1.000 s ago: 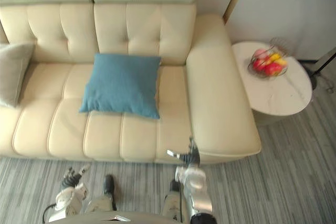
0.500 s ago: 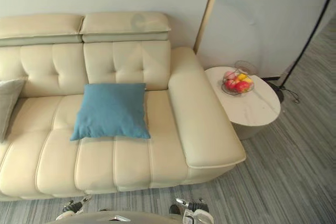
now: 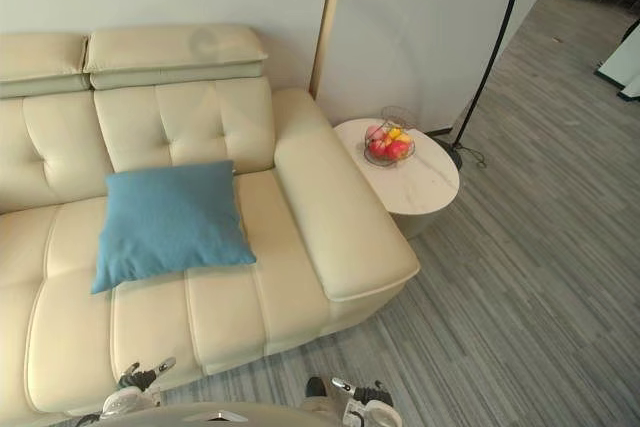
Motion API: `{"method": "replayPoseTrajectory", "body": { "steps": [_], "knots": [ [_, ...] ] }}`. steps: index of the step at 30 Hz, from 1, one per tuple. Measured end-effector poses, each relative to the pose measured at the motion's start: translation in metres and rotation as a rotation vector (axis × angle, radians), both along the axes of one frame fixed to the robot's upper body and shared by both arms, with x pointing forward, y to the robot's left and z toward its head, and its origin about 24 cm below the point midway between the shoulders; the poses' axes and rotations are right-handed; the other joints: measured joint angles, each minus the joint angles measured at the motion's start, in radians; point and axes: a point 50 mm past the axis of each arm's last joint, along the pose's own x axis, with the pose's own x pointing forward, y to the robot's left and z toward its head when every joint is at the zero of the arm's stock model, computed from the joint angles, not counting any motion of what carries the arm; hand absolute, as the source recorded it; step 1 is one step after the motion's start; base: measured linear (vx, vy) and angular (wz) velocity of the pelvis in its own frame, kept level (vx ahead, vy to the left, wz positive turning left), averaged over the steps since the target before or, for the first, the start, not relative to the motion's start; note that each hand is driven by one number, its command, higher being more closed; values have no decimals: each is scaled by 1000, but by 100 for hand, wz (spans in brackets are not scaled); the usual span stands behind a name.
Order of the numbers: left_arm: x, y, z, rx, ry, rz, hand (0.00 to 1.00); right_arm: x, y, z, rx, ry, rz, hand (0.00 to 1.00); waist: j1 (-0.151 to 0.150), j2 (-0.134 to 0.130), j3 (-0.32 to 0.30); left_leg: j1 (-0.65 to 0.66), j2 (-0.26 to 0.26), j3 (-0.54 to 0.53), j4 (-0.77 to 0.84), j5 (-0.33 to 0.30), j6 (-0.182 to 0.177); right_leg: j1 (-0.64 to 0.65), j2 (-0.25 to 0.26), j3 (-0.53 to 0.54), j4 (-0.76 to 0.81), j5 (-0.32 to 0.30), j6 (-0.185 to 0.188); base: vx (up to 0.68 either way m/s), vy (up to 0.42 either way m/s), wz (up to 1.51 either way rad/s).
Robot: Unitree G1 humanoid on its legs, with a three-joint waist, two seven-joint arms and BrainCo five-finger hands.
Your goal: Pick up cushions and gather them together orderly.
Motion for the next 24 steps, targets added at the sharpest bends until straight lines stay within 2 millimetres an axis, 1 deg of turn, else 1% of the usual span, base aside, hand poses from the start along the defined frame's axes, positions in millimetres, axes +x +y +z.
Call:
{"method": "replayPoseTrajectory", "body": {
  "steps": [1, 2, 3, 4, 5, 6, 8, 9, 10, 11, 12, 13, 14, 15, 16, 17, 18, 19, 20, 21, 22, 24],
  "knots": [
    [5, 3, 3, 14, -16, -16, 0, 1, 0, 0, -2, -1, 1, 0, -7, -3, 0, -5, -2, -37, -1, 12, -1, -25, -8, -27, 224, -95, 23, 36, -72, 113],
    [8, 7, 5, 35, -26, -52, 0, -2, 0, -1, -1, 8, 2, 0, -2, -12, -3, -7, -11, -87, 0, 29, -1, 2, -16, -36, 400, -149, 57, 48, -98, 113],
    [6, 9, 5, 41, -25, -47, 0, -2, 2, -1, 3, 12, 5, 0, 11, -21, -8, -14, -21, -104, 16, 34, -5, 17, -24, -30, 394, -162, 75, 51, -88, 80],
    [6, 9, 5, 42, -22, -41, 0, 3, 3, 0, 3, -1, 13, 0, 23, -21, -11, -34, -27, -104, 40, 39, -4, 31, -10, -32, 352, -175, 92, 6, -102, 13],
    [-2, 8, 2, 34, 4, -30, 0, 13, 3, 2, 0, -25, 25, 0, 38, -6, -17, -70, -9, -101, 70, 50, 5, 59, 11, -33, 257, -178, 88, -82, -163, -12],
    [-9, 4, 0, 21, 20, -23, 0, 26, 5, 6, -1, -53, 40, 0, 45, 10, -13, -113, 3, -102, 86, 69, 10, 85, 25, -37, 151, -180, 83, -109, -183, -17],
    [-8, -3, -2, -1, 17, -10, 0, 39, 6, 10, -4, -85, 60, 0, 45, 28, 11, -146, 13, -110, 86, 81, -1, 105, 39, -44, 59, -184, 78, -136, -151, 2],
    [-6, -6, -2, -9, 19, -19, 0, 44, 7, 12, -6, -95, 71, 0, 40, 45, 37, -156, 20, -134, 86, 89, -7, 125, 49, -62, 24, -184, 78, -201, -122, 40],
    [-2, -10, -2, -14, 9, -32, 0, 42, 8, 11, -5, -91, 74, 0, 30, 54, 62, -154, 25, -163, 85, 104, -14, 143, 55, -87, 23, -184, 78, -234, -100, 49],
    [-2, -12, -2, -18, 5, -32, 0, 40, 7, 10, -6, -84, 72, 0, 29, 57, 68, -148, 26, -171, 82, 108, -16, 150, 56, -95, 27, -185, 77, -235, -81, 43],
    [-2, -14, -2, -26, 3, -30, 0, 35, 5, 9, -10, -73, 66, 0, 30, 56, 71, -144, 30, -176, 76, 120, -29, 149, 60, -104, 32, -186, 74, -234, -54, 22],
    [-2, -14, -2, -25, 2, -32, 0, 35, 2, 10, -22, -73, 66, 0, 29, 60, 68, -138, 28, -178, 43, 155, -26, 140, 59, -110, 40, -187, 72, -246, -29, 13],
    [-2, -14, -2, -23, 2, -34, 0, 37, 1, 10, -25, -76, 67, 0, 31, 57, 66, -133, 23, -183, 0, 194, -28, 128, 56, -112, 39, -188, 69, -265, -20, 10],
    [-1, -14, -2, -24, 0, -34, 0, 37, 0, 11, -28, -78, 65, 0, 27, 49, 70, -132, 15, -188, -37, 218, -26, 109, 43, -117, 34, -186, 58, -238, 26, -1],
    [5, -14, 0, -26, -22, -26, 0, 37, 0, 10, -30, -76, 60, 0, 33, 35, 76, -144, 6, -183, 32, 146, 3, 90, 25, -117, 40, -164, 59, -144, 52, -12],
    [6, -12, 1, -22, -29, -12, 0, 34, -2, 10, -40, -70, 51, 0, 35, 22, 79, -165, -9, -183, 155, 71, 12, 81, 1, -115, 41, -143, 62, -103, 69, -25],
    [6, -11, 2, -21, -31, -4, 0, 31, -3, 9, -42, -62, 39, 0, 33, 17, 81, -171, -17, -182, 244, 19, 22, 80, -16, -114, 38, -131, 68, -105, 106, -44],
    [3, -11, 1, -22, -21, -1, 0, 24, -7, 8, -46, -47, 11, 0, 27, 19, 77, -156, -31, -184, 437, -101, 25, 95, -38, -92, 2, -96, 85, -179, 172, -52],
    [-2, -15, -2, -34, -8, 3, 0, 18, -9, 7, -52, -36, 5, 0, 20, 43, 65, -121, -25, -184, 455, -166, 17, 105, -25, -81, -35, -74, 96, -201, 208, -49],
    [-4, -19, -3, -46, -1, 4, 0, 15, -11, 6, -55, -31, 1, 0, 17, 61, 56, -105, -21, -189, 418, -200, 10, 103, -14, -79, -52, -65, 101, -214, 265, -55],
    [-8, -19, -4, -48, 15, 3, 0, 4, -10, 3, -41, 3, -27, 0, 20, 62, 38, -90, -42, -164, 321, -242, 13, 85, -18, -33, -79, -36, 103, -159, 209, -39],
    [-9, -9, -3, -18, 22, -9, 0, -3, -2, -1, -11, 16, -63, 0, 10, 19, 23, -68, -80, -157, 212, -198, 22, 78, -20, -33, -99, -27, 93, -122, 165, -18]
  ]
}}
